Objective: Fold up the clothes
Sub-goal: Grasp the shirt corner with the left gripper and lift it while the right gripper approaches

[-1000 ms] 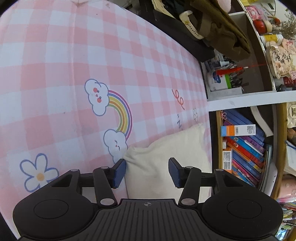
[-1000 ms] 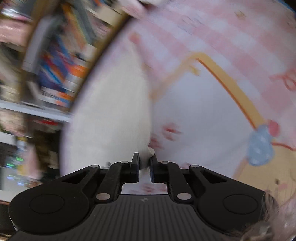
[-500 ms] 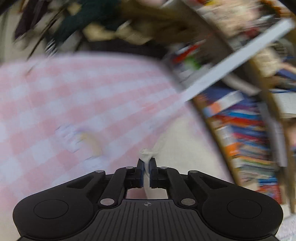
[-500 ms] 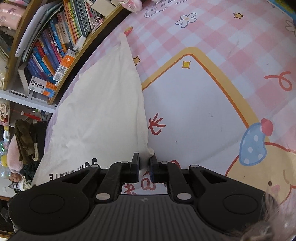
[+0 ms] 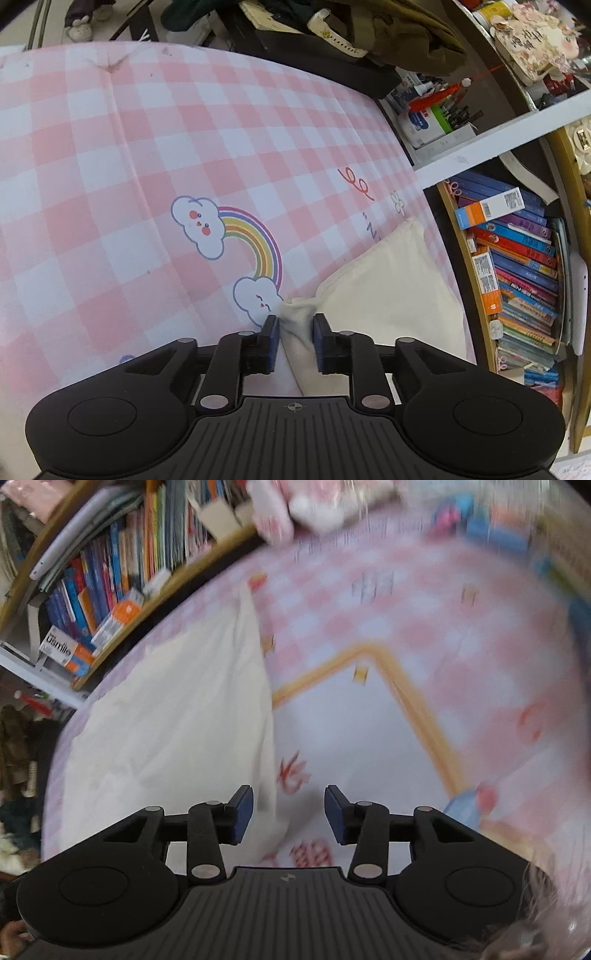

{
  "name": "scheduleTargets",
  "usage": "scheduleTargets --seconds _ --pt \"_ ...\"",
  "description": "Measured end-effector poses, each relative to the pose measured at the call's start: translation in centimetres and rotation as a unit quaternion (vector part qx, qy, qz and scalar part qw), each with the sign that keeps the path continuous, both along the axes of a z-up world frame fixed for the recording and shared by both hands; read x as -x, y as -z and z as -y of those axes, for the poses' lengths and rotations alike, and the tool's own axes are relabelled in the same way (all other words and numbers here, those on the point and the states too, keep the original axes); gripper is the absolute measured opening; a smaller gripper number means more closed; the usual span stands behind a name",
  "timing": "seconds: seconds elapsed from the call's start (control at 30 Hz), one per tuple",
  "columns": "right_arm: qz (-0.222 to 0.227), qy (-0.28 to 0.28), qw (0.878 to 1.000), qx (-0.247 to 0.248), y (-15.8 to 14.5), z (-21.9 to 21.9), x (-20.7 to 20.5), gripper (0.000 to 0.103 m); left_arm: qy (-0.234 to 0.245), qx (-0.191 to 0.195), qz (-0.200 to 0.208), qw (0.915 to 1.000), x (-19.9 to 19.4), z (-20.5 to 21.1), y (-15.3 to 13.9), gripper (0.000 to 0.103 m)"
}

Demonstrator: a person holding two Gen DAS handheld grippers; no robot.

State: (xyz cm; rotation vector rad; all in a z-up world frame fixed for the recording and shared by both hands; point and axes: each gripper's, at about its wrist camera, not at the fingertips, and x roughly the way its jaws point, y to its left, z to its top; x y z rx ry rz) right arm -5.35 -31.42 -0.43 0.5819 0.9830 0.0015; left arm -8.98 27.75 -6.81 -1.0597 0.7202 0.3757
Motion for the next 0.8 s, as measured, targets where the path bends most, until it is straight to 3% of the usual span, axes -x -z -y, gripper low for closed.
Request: scheduleTargets --seconds 0.13,0.27,0.47,0.57,0.73,0.8 --pt "0.042 0.000 0.998 0.050 -2.1 -0.5 -0.2 0.042 -0.005 -0.012 -0.003 0.9999 -0.2 -0.5 -0.2 0.023" --pt "0.048 -0.060 0.995 0.068 -2.3 -5.0 -0.8 0.045 -0.007 -0.002 0.006 1.0000 -0.5 -0.7 0.0 0.024" --pt "0.052 -0.155 0.982 0.098 -2.4 -12.5 -1.8 0.049 0.029 0.024 0.020 0.9991 -1.0 -2.0 0.6 0.024" --pt "0.057 -0.223 0.965 0.126 -2.0 -19.3 -2.2 0.058 0.049 0.048 0.024 0.9973 -1.3 -3.0 1.1 0.024" --pt "0.106 -0.332 0.916 0.198 -1.7 -30.0 -1.3 0.069 0.085 0.083 0.032 0.9924 -1.8 -4.4 1.9 0.024" --pt "0.113 -0.346 0.905 0.219 -1.4 -32.7 -1.2 0.070 0.112 0.082 0.030 0.9898 -2.2 -4.7 1.9 0.024"
